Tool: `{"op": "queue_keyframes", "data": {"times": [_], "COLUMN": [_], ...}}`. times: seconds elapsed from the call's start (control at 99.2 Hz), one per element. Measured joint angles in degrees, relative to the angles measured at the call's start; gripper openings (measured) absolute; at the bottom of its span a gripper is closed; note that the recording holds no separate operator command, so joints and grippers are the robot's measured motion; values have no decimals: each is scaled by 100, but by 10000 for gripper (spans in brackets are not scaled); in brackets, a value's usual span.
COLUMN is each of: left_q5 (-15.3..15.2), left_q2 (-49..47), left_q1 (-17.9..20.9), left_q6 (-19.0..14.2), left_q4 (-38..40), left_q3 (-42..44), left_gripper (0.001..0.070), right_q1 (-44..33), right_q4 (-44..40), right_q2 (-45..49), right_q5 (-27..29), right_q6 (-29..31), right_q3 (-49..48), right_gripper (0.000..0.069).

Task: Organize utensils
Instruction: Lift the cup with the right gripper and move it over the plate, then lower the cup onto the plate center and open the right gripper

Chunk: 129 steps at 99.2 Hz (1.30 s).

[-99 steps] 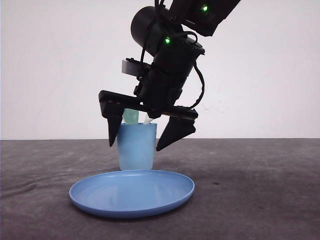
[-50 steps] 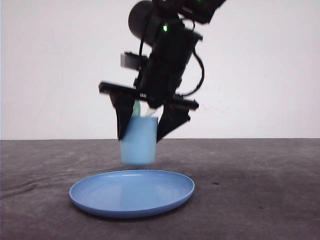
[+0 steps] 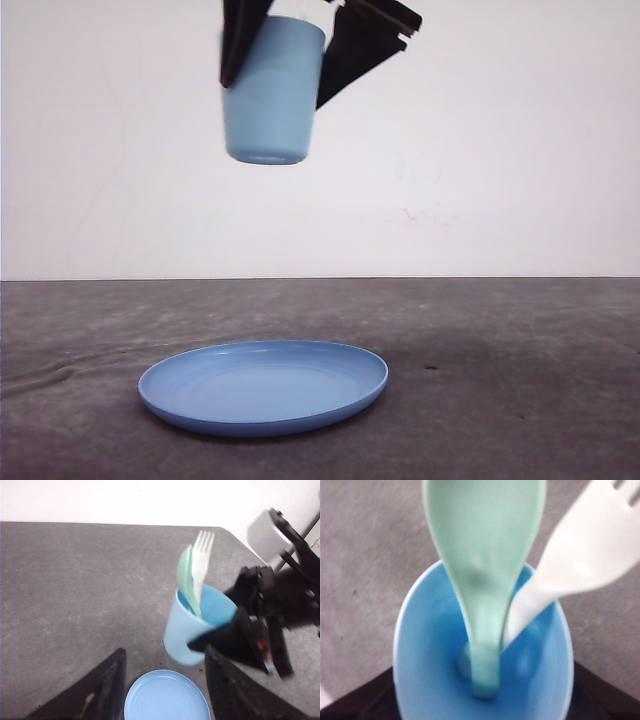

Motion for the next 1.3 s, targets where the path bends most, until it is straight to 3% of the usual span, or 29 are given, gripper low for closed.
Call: {"op": "queue_keyframes", "data": {"times": [0.182, 0.555, 0.726, 1.089, 1.14, 1.241, 1.301], "left_q5": [0, 0, 0, 0, 0, 0, 0], "left_q2": [0, 0, 0, 0, 0, 0, 0], "left_q1": [0, 0, 0, 0, 0, 0, 0], "left_q6": [0, 0, 0, 0, 0, 0, 0], "left_q4": [-2, -4, -7, -7, -7, -7, -7], "left_q3": [0, 0, 0, 0, 0, 0, 0], "left_gripper": [297, 297, 297, 297, 297, 297, 297], "right_q1": [380, 848, 841, 831, 831, 815, 815], "right_q4": [400, 2815, 3051, 3335, 3335, 3261, 3152], "right_q2": [2, 20, 28, 264, 269, 302, 308], "right_q5": [302, 966, 1283, 1300, 1292, 1084, 988], "right_q6": [0, 439, 608, 785, 798, 820, 822], "right_q3": [-577, -2841, -3126, -3209, -3209, -3209, -3211], "right_gripper": [420, 417, 417, 420, 454, 608, 663]}}
